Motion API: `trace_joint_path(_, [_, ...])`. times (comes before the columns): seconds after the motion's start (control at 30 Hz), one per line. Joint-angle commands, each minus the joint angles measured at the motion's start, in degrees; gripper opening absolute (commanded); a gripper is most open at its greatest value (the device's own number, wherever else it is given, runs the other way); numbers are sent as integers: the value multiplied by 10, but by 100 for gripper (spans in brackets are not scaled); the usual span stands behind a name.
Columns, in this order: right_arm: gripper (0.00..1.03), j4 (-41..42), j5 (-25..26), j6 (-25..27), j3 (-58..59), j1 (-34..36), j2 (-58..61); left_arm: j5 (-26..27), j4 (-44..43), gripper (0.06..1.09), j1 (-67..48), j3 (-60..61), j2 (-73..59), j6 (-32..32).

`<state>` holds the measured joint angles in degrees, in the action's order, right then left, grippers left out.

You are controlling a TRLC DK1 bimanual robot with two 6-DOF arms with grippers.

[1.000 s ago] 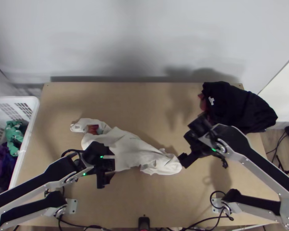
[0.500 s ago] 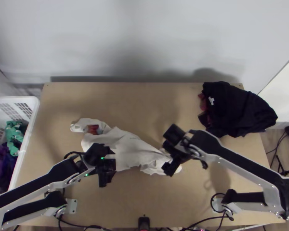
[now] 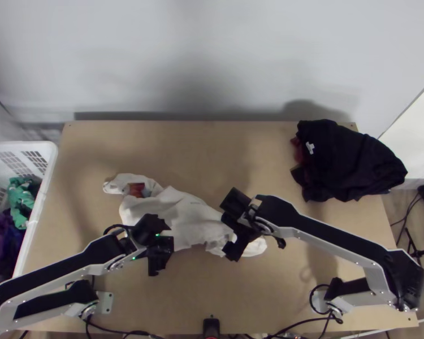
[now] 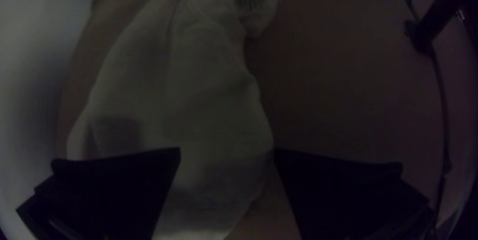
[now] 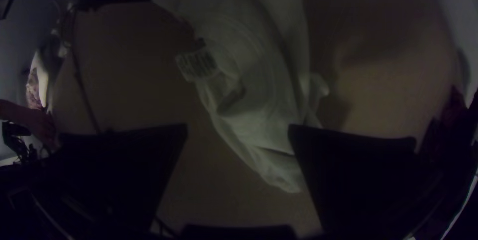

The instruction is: Fold the t-shirt

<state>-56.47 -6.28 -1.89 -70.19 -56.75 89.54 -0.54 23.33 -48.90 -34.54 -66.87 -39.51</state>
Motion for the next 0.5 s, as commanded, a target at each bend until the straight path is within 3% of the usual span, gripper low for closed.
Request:
trace_joint_path(0.0, [91, 22, 0, -1, 7, -4, 11, -15, -37, 87, -4, 11, -32, -4])
trace_joint_path(0.07, [87, 29, 0, -1, 13, -4, 11, -19, -52, 81, -4, 10, -43, -4])
trace_joint_path(0.37, [87, 37, 10, 0, 40, 5, 9, -25, -78, 79, 0, 8, -64, -4])
trace_joint_path(0.43, [86, 38, 12, 0, 42, 8, 10, -26, -78, 63, 1, 11, -69, -4])
trace_joint_path(0.47, [78, 45, 12, 0, 45, 8, 11, -26, -78, 53, 1, 13, -71, -5])
